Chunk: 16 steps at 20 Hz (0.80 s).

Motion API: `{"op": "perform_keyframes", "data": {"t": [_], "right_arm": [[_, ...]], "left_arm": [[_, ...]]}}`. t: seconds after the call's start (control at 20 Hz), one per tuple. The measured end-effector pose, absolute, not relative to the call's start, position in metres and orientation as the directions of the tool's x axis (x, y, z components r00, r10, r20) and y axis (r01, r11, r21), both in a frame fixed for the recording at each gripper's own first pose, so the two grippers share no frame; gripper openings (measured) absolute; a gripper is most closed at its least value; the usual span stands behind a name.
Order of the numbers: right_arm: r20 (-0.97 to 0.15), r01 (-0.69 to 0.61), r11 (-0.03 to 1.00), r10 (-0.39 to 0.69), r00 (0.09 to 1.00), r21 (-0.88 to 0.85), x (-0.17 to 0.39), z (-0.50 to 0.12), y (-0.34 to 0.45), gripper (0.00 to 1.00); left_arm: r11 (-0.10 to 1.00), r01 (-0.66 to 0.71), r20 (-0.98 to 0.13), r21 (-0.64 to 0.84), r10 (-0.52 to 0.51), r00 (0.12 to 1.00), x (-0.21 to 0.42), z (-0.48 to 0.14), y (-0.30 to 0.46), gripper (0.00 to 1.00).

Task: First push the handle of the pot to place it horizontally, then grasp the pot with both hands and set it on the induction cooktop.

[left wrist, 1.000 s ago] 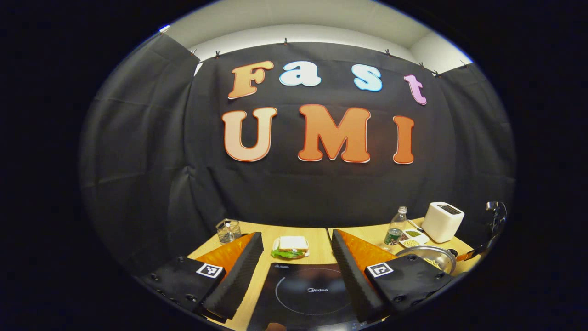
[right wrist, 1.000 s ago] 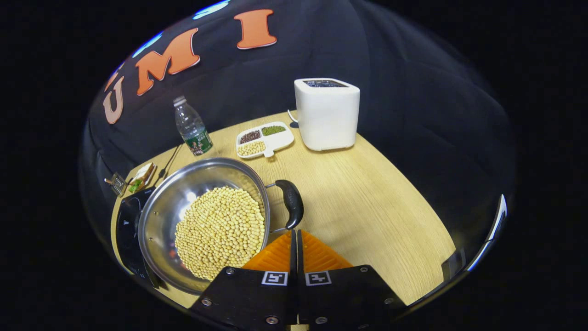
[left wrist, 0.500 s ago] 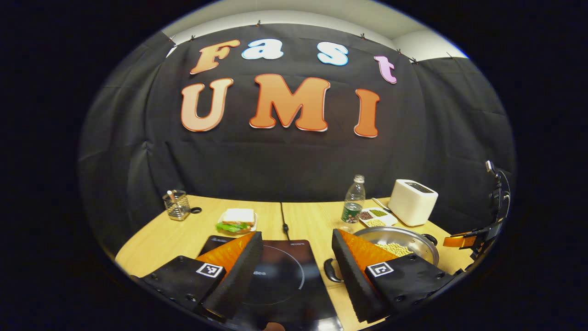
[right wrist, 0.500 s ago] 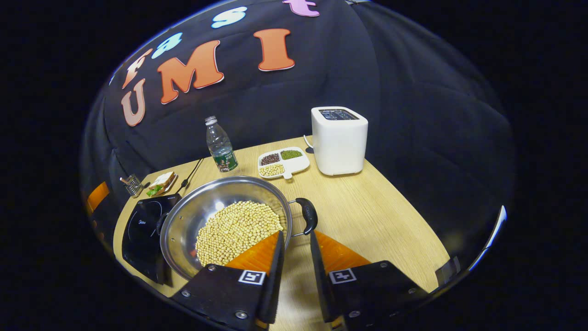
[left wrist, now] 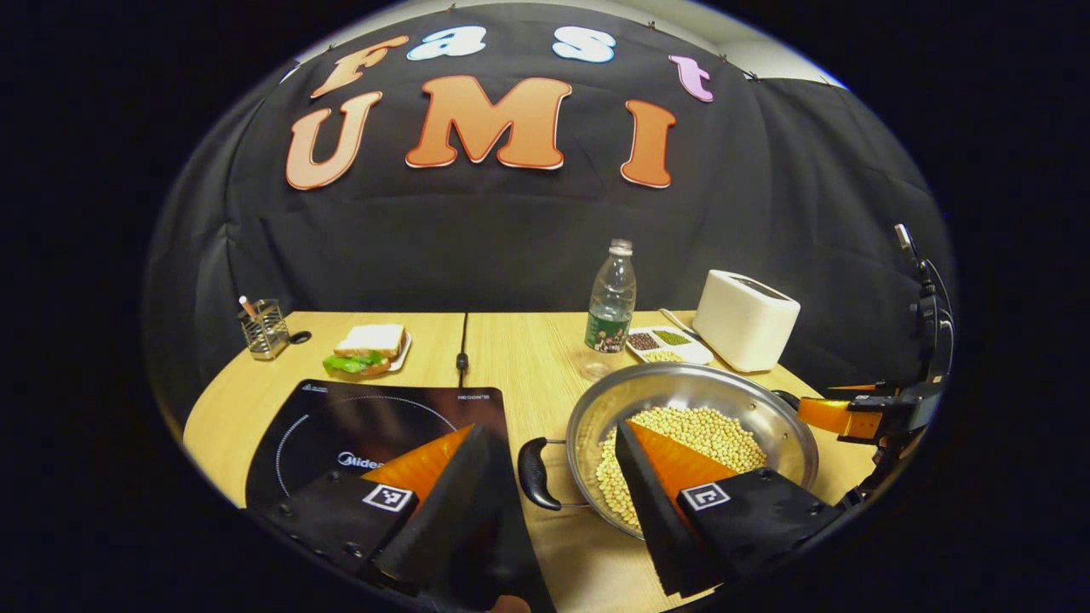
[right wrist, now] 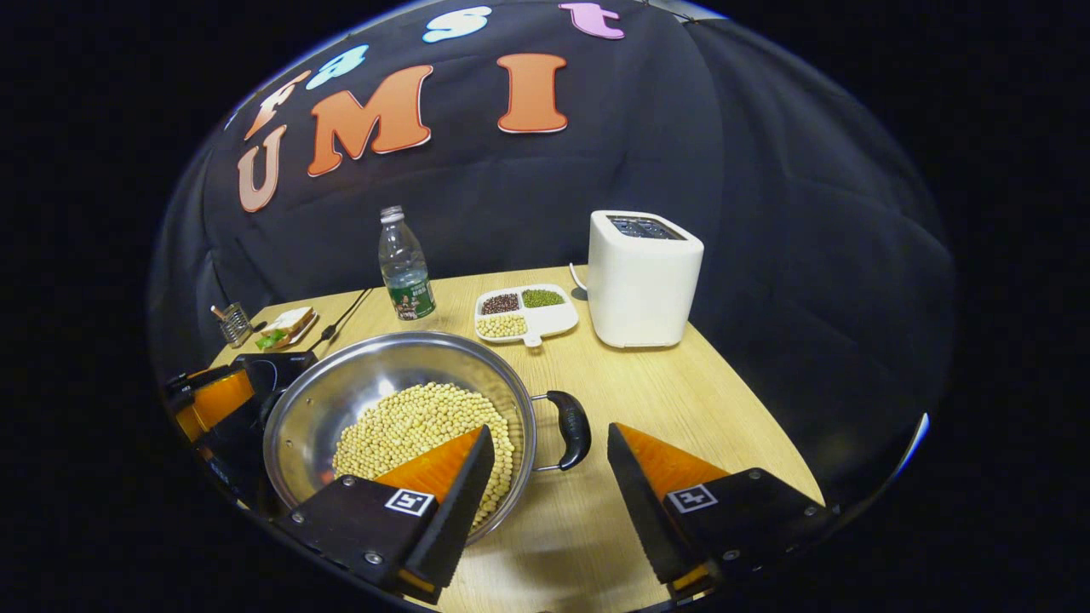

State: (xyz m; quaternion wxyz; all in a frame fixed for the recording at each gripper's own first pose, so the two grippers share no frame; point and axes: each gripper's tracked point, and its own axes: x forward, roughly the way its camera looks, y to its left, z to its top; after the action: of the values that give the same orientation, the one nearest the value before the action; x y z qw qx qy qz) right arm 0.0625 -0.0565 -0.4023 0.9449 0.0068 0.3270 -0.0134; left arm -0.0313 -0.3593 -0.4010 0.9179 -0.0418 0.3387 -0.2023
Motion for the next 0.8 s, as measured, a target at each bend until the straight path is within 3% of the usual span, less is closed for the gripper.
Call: {"op": "perform_keyframes", "data": {"t": [0.35, 0.55, 0.8], "right_arm": [[-0.691, 0.043, 0.998, -0.007, 0.722, 0.035, 0.080, -0.441, -0.060, 0.83], [-0.705, 0.039, 0.996, 0.025, 0.709, 0.074, 0.082, -0.447, -0.061, 0.58], [-0.704, 0.042, 0.996, 0.022, 0.710, 0.073, 0.083, -0.447, -0.067, 0.55]], "left_arm": [[0.918, 0.333, -0.674, -0.215, -0.386, 0.630, -0.028, -0.431, -0.376, 0.99], [0.924, 0.318, -0.699, -0.212, -0.371, 0.612, -0.026, -0.448, -0.382, 0.99], [0.922, 0.306, -0.751, -0.238, -0.375, 0.543, -0.036, -0.469, -0.394, 0.98]]}}
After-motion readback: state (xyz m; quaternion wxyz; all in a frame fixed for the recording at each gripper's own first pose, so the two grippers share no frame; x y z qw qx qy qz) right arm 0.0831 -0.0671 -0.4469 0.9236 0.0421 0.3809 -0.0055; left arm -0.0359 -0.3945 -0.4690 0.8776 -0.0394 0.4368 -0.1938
